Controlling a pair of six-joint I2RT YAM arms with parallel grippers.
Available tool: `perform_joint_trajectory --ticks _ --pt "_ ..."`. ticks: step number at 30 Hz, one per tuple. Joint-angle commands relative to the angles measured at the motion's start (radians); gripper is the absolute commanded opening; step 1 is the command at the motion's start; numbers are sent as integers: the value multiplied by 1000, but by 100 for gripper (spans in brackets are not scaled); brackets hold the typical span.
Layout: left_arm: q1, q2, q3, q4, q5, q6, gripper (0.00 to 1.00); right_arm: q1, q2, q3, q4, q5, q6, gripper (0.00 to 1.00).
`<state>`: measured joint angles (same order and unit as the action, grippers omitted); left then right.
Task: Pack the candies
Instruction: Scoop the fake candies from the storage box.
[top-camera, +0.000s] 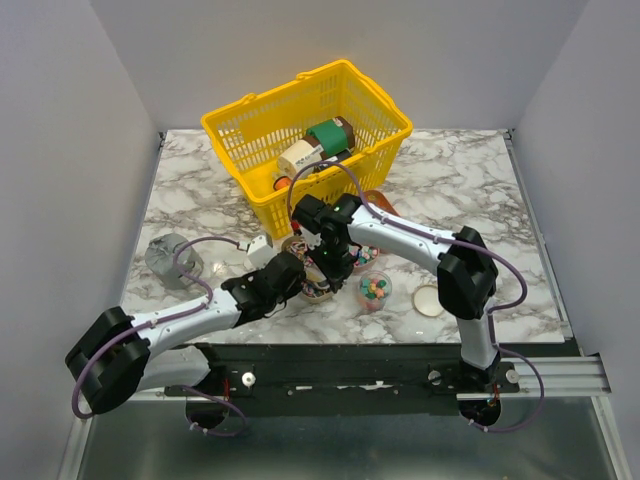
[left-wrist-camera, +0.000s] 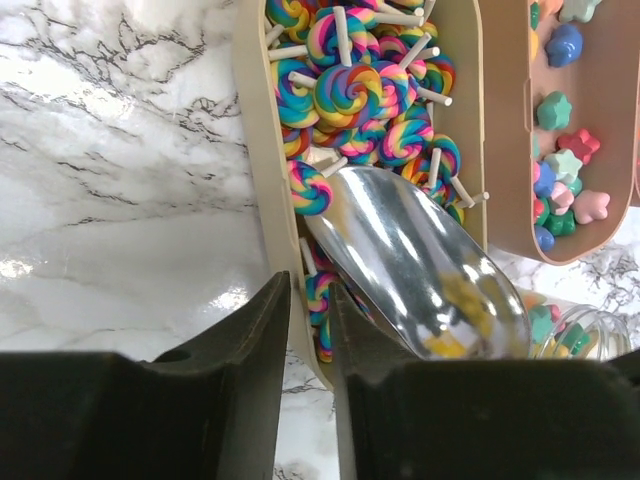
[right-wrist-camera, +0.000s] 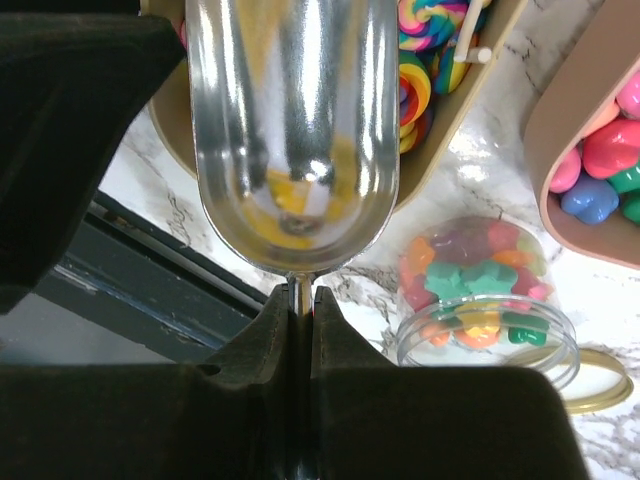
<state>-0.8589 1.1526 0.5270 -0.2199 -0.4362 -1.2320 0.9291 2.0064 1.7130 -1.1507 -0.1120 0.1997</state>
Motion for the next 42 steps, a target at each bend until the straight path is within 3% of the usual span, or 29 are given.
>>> perform_joint_trajectory --ticks 1,13,21,33,42 --pt "-5 7 -28 20 -42 -8 26 -6 12 57 -127 5 -34 1" --pt "-5 67 -59 114 31 9 21 -4 147 131 -116 32 -43 1" --pt "-5 52 -97 171 74 2 0 -6 155 86 17 90 99 1" --pt "-6 44 -93 168 80 19 0 -6 186 54 163 178 241 1" --pt "-5 22 -96 154 67 16 0 -6 144 -102 308 282 279 1"
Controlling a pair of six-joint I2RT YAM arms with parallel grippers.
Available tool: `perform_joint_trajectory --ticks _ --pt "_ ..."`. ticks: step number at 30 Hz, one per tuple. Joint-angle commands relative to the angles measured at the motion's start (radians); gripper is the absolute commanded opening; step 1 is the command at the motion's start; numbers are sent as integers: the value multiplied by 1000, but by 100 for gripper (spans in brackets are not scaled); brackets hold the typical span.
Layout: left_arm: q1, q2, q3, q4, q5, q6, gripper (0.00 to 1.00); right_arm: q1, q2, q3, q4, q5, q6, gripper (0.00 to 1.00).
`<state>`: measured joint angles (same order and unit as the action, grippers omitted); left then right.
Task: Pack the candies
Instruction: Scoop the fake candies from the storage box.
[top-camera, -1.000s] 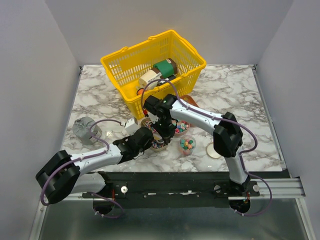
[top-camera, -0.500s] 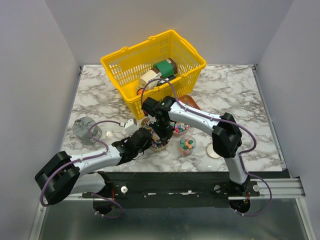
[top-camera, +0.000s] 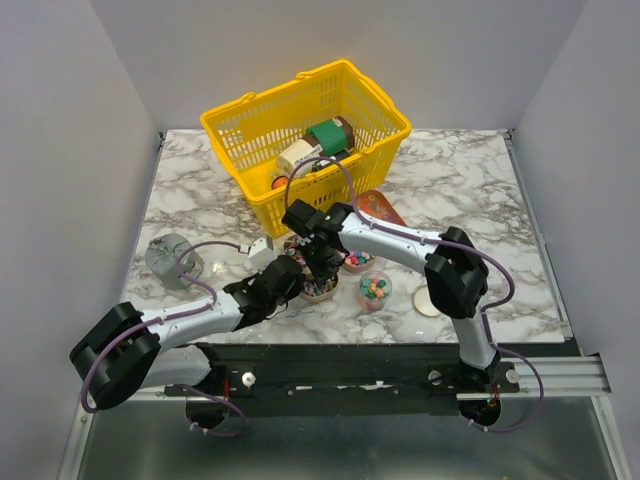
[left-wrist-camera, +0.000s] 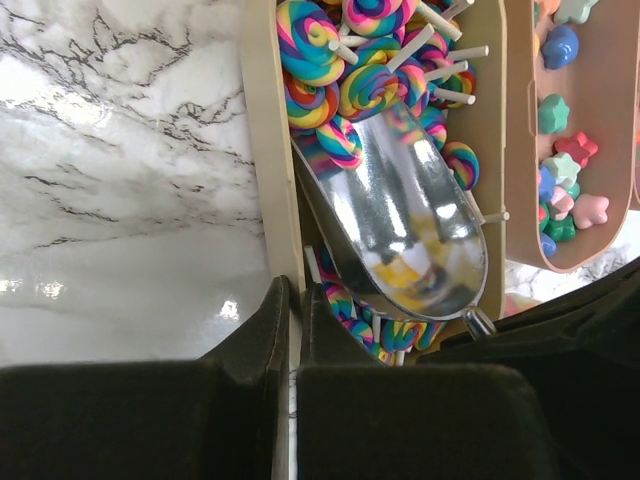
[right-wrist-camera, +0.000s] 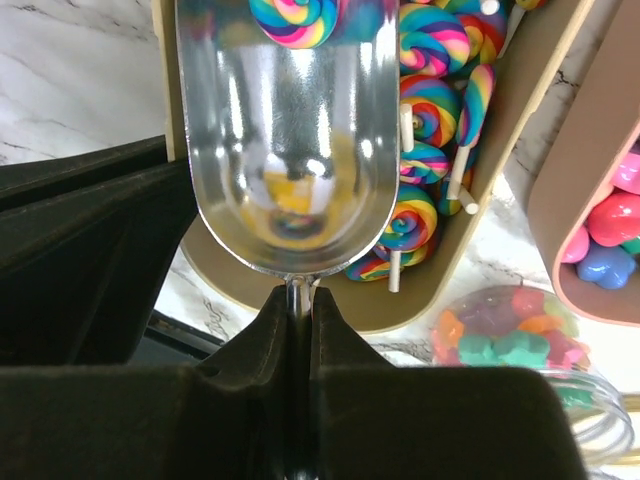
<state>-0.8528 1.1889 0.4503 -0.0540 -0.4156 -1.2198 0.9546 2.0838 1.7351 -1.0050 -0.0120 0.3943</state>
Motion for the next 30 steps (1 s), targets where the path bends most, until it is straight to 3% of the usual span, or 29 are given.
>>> perform_joint_trajectory --ticks 1,11,30 --pt "-12 -18 -18 -12 46 3 0 -31 56 -147 180 210 86 1" --pt "-11 -11 8 -36 37 6 0 -31 -59 -387 420 313 14 1" --pt "-9 54 91 -60 -5 3 0 -5 -198 -526 465 345 -49 1"
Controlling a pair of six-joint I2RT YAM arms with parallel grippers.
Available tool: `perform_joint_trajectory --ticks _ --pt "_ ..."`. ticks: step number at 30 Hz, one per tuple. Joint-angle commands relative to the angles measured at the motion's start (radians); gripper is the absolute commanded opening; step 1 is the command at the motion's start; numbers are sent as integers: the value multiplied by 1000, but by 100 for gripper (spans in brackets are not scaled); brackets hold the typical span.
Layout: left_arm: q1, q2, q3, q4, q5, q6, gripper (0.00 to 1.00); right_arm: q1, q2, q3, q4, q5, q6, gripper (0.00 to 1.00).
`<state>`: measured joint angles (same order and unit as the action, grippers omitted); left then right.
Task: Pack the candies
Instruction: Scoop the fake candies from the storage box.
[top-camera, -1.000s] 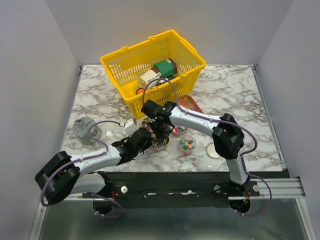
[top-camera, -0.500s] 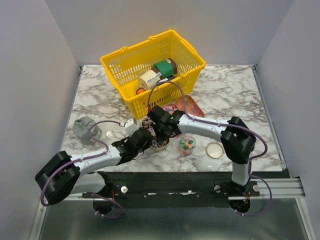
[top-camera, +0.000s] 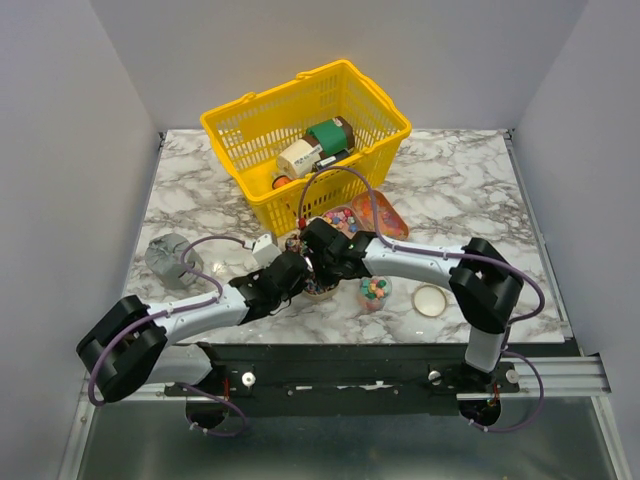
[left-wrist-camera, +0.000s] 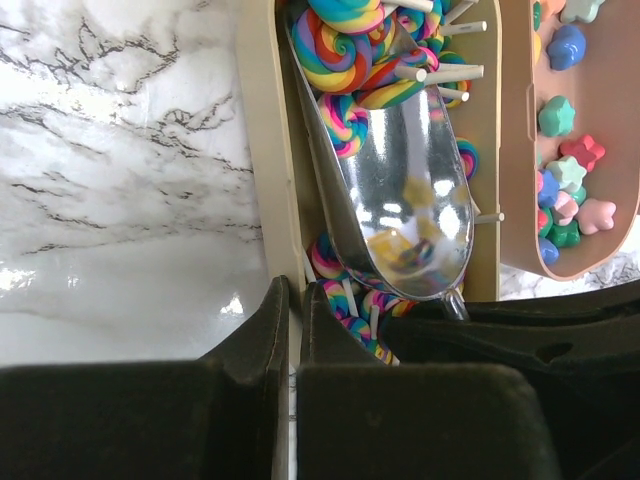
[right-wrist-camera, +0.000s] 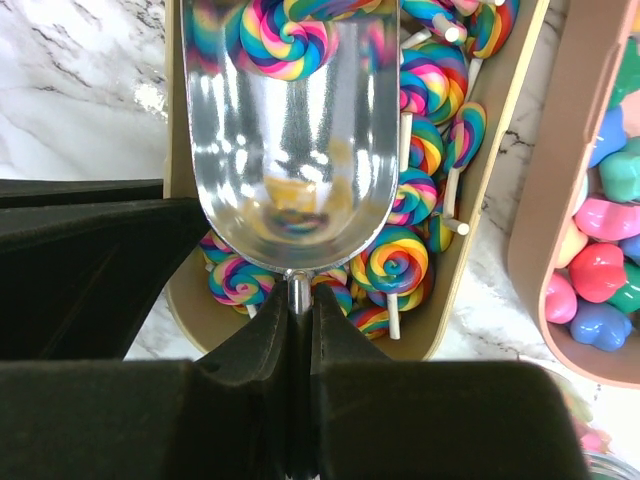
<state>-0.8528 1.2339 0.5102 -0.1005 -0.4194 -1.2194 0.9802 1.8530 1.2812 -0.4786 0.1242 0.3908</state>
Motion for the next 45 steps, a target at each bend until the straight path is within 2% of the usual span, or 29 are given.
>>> perform_joint_trajectory --ticks 1,20,45 --pt "-11 9 33 -11 -2 1 0 -31 29 -80 -61 207 -44 1" --pt "-11 -11 27 -19 -5 -2 0 -29 -74 -168 35 273 -33 1" --pt "-3 39 77 -8 -25 21 1 -6 -179 -220 25 250 -55 1"
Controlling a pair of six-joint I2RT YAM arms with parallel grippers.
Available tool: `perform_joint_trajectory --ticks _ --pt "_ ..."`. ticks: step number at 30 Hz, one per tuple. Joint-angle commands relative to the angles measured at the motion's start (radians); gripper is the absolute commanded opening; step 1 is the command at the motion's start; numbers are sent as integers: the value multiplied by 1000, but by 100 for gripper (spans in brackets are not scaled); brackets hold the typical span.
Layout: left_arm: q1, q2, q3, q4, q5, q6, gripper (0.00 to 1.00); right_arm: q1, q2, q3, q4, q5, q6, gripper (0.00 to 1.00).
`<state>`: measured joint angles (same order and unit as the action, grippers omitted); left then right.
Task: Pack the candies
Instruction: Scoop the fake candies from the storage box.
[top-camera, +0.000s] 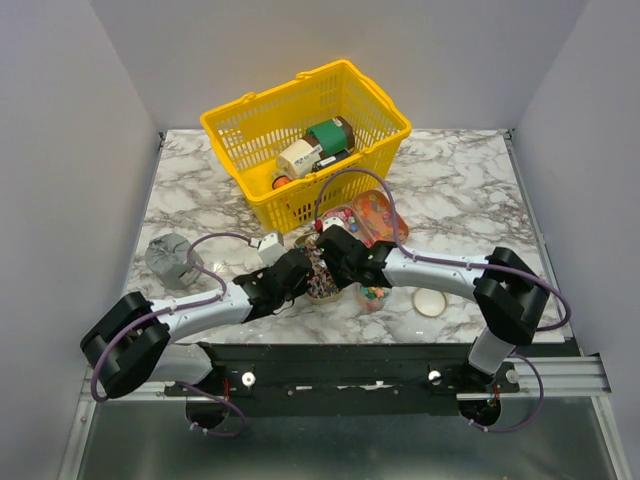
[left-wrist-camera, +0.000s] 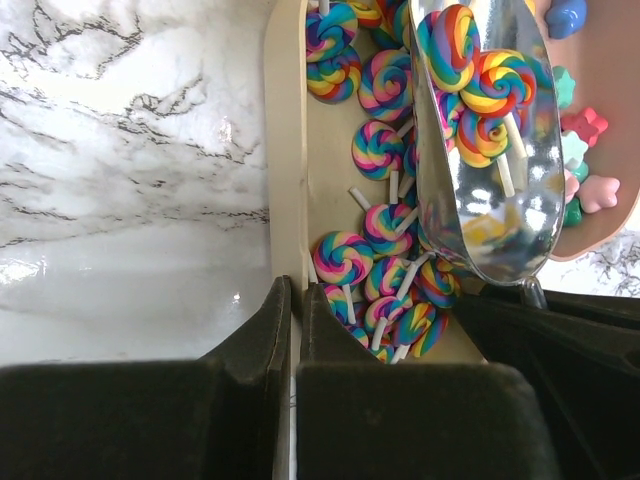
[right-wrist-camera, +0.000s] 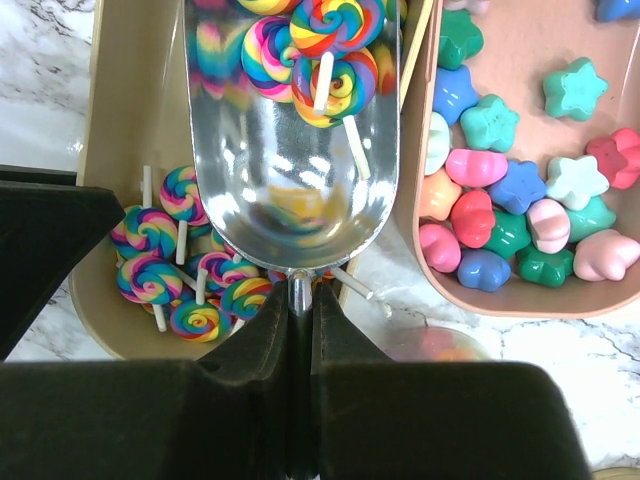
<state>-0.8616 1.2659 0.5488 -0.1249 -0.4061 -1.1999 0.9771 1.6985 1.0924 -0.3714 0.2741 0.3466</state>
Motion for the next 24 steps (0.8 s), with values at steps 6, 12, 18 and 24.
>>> perform_joint_trajectory --ticks 6,12,18,24 --pt "7 21 53 21 -37 6 1 6 -57 -19 -93 108 -8 1" --pt "7 7 50 22 -40 3 6 14 -108 3 -116 126 -3 1" --pt "7 -31 46 8 -48 13 40 17 -166 11 -164 139 9 1" --pt "7 -97 54 -13 -62 46 60 17 -262 1 -254 137 38 1"
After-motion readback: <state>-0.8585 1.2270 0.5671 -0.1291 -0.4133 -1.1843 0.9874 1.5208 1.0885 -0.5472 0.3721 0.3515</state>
